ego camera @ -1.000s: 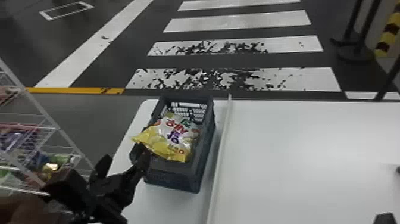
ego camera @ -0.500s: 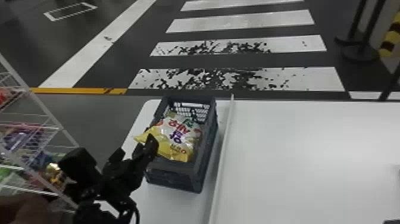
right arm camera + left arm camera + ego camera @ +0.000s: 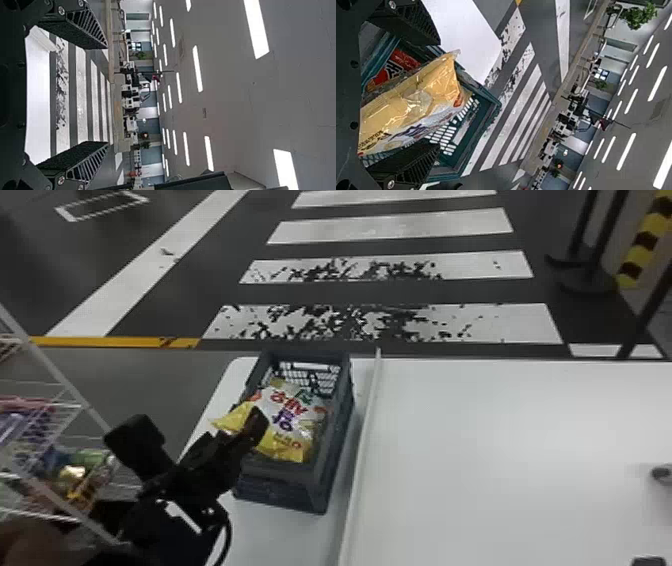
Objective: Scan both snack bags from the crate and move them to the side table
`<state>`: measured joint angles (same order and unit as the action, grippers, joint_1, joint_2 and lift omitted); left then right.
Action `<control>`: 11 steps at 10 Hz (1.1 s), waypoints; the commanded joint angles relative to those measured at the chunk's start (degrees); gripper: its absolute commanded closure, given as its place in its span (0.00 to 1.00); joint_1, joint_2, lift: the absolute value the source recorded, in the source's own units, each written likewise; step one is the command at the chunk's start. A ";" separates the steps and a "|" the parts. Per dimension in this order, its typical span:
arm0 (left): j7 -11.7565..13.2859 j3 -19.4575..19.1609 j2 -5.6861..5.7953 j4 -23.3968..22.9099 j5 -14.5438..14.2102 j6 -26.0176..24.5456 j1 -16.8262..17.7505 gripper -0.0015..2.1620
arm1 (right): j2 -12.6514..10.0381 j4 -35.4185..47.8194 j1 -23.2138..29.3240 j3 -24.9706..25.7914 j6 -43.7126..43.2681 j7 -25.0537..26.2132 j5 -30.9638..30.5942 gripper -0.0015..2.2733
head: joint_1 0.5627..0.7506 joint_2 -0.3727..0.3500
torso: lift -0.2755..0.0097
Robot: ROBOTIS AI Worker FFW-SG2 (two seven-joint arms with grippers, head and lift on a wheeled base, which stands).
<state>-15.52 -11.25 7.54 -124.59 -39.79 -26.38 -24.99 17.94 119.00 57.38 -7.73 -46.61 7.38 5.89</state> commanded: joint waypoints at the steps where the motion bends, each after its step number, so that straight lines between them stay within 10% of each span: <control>1: -0.04 -0.61 -0.16 0.84 -1.25 -1.71 1.35 0.04 | 0.25 -0.09 -0.08 0.17 -0.01 0.00 0.00 0.06 | 0.70 0.77 | 0.63; 7: -0.65 -0.09 -0.16 2.68 -0.73 -3.47 5.30 0.11 | 0.34 -0.79 -0.25 0.26 -1.24 0.00 0.26 0.06 | 0.70 0.76 | 0.63; 9: -0.92 0.53 -0.25 2.68 -0.29 -3.47 5.39 0.68 | 0.34 -0.79 -0.25 0.26 -2.47 0.09 0.26 0.06 | 0.70 0.74 | 0.63; 11: 0.40 0.62 -0.25 1.98 0.59 -3.47 4.95 0.87 | 0.25 -0.79 -0.17 0.26 -3.87 0.09 0.26 0.06 | 0.70 0.73 | 0.63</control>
<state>-15.12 -10.71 7.30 -122.25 -39.67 -29.98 -19.85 18.28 118.21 57.21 -7.47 -50.03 7.45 6.15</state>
